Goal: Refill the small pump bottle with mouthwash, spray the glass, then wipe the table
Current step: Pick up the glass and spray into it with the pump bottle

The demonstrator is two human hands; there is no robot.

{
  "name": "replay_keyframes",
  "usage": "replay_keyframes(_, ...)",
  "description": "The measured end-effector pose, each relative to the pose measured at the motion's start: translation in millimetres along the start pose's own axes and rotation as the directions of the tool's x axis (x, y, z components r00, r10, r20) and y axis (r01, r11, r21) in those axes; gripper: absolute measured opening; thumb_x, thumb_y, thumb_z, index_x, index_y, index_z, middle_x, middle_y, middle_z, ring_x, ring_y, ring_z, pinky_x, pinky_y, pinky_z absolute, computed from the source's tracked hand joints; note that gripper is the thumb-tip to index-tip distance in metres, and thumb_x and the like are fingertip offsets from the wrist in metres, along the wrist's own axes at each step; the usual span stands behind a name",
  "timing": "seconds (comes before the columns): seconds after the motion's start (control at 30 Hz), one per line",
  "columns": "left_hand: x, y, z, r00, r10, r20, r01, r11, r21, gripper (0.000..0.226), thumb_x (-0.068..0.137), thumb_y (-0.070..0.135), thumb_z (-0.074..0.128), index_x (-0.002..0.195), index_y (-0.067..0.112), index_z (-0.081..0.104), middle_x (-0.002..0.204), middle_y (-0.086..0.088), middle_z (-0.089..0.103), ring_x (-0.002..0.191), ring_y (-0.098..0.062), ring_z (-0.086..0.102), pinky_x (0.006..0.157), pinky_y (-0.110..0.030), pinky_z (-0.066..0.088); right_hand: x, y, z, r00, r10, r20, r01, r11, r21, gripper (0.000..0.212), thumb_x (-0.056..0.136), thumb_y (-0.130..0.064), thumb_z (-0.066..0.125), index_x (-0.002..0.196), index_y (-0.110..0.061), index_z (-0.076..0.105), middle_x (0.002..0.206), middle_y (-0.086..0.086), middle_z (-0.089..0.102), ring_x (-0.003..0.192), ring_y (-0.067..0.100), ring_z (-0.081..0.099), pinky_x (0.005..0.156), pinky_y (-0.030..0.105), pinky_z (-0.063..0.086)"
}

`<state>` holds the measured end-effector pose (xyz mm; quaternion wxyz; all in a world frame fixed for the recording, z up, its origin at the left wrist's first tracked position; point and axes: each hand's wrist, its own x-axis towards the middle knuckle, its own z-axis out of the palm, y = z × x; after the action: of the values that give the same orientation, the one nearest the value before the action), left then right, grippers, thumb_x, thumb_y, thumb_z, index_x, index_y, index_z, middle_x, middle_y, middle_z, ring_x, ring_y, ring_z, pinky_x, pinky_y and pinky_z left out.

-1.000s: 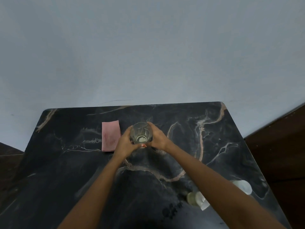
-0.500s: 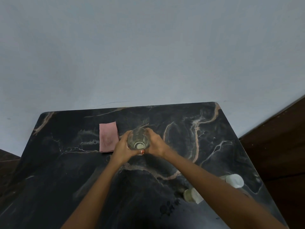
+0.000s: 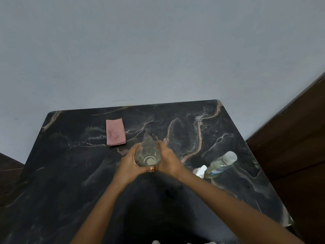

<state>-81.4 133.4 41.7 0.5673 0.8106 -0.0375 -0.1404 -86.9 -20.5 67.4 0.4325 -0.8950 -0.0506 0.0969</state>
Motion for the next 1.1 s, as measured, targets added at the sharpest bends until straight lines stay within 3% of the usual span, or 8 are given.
replay_keyframes(0.2, -36.7, -10.4, 9.5, 0.999, -0.031, 0.035, 0.034, 0.997, -0.066, 0.084, 0.052, 0.005, 0.085, 0.115, 0.038, 0.04, 0.107, 0.017, 0.055, 0.107, -0.009, 0.055, 0.095, -0.029, 0.044, -40.5, 2.5, 15.4, 0.999, 0.023, -0.031, -0.023, 1.0, 0.009, 0.073, 0.07, -0.011, 0.076, 0.128, -0.001, 0.032, 0.123, 0.015, 0.052, 0.11, 0.023, 0.055, 0.093, 0.031, 0.047)
replay_keyframes(0.33, -53.9, -22.3, 15.7, 0.998, -0.051, 0.045, 0.055, 0.994, -0.096, 0.094, 0.052, 0.002, 0.084, 0.13, 0.027, 0.039, 0.107, 0.019, 0.054, 0.105, -0.006, 0.055, 0.097, -0.031, 0.043, -58.8, 7.0, 29.4, 0.997, 0.044, -0.056, -0.04, 0.997, 0.07, 0.063, 0.072, -0.008, 0.072, 0.123, -0.001, 0.036, 0.12, 0.017, 0.054, 0.106, 0.024, 0.057, 0.093, 0.035, 0.047)
replay_keyframes(0.43, -64.1, -32.2, 20.8, 0.998, -0.039, 0.056, 0.044, 0.996, -0.079, 0.087, 0.048, 0.007, 0.087, 0.109, 0.052, 0.044, 0.106, 0.022, 0.057, 0.104, -0.006, 0.058, 0.097, -0.035, 0.045, -72.0, 12.5, 39.1, 0.996, 0.056, -0.07, -0.051, 0.996, 0.072, 0.067, 0.07, -0.01, 0.074, 0.125, -0.005, 0.036, 0.12, 0.011, 0.055, 0.107, 0.02, 0.057, 0.093, 0.028, 0.046)
replay_keyframes(0.53, -71.5, -40.6, 26.4, 0.997, -0.039, 0.074, 0.043, 0.998, -0.051, 0.084, 0.043, 0.02, 0.087, 0.103, 0.059, 0.043, 0.104, 0.025, 0.058, 0.103, -0.005, 0.059, 0.096, -0.035, 0.047, -83.2, 19.1, 44.8, 0.995, 0.073, -0.07, -0.066, 0.994, 0.085, 0.073, 0.067, -0.009, 0.077, 0.127, -0.005, 0.035, 0.12, 0.01, 0.055, 0.105, 0.015, 0.056, 0.087, 0.017, 0.043)
replay_keyframes(0.77, -73.5, -51.6, 38.9, 0.993, -0.035, 0.113, 0.038, 0.999, -0.023, 0.085, 0.046, 0.018, 0.088, 0.113, 0.047, 0.043, 0.107, 0.016, 0.061, 0.106, -0.01, 0.06, 0.099, -0.04, 0.046, -96.8, 28.6, 48.2, 0.992, 0.1, -0.073, -0.093, 0.991, 0.096, 0.077, 0.068, -0.011, 0.077, 0.131, -0.005, 0.032, 0.123, 0.008, 0.054, 0.11, 0.015, 0.055, 0.093, 0.023, 0.045)
replay_keyframes(0.87, -71.4, -54.2, 43.5, 0.992, -0.032, 0.125, 0.032, 0.999, 0.0, 0.093, 0.05, 0.015, 0.087, 0.128, 0.028, 0.039, 0.11, 0.011, 0.06, 0.107, -0.01, 0.059, 0.098, -0.032, 0.045, -98.0, 31.9, 47.7, 0.99, 0.122, -0.069, -0.114, 0.988, 0.105, 0.076, 0.07, -0.009, 0.076, 0.131, -0.005, 0.031, 0.122, 0.009, 0.055, 0.11, 0.018, 0.057, 0.095, 0.032, 0.047)
replay_keyframes(1.0, -70.7, -52.8, 48.3, 0.992, -0.012, 0.125, 0.007, 0.999, 0.041, 0.092, 0.052, 0.012, 0.086, 0.13, 0.023, 0.038, 0.106, 0.017, 0.056, 0.102, -0.006, 0.057, 0.083, -0.009, 0.041, -100.0, 35.5, 46.7, 0.986, 0.147, -0.078, -0.14, 0.986, 0.087, 0.078, 0.069, -0.011, 0.076, 0.132, -0.005, 0.031, 0.122, 0.011, 0.055, 0.109, 0.019, 0.057, 0.093, 0.032, 0.048)
replay_keyframes(1.1, -69.5, -52.6, 50.1, 0.992, -0.016, 0.128, 0.011, 0.999, 0.036, 0.092, 0.053, 0.009, 0.085, 0.131, 0.021, 0.038, 0.108, 0.015, 0.055, 0.102, -0.007, 0.057, 0.086, -0.015, 0.042, -100.5, 37.7, 46.5, 0.989, 0.125, -0.084, -0.117, 0.989, 0.089, 0.077, 0.068, -0.01, 0.077, 0.131, -0.002, 0.032, 0.122, 0.011, 0.055, 0.107, 0.016, 0.056, 0.091, 0.023, 0.046)
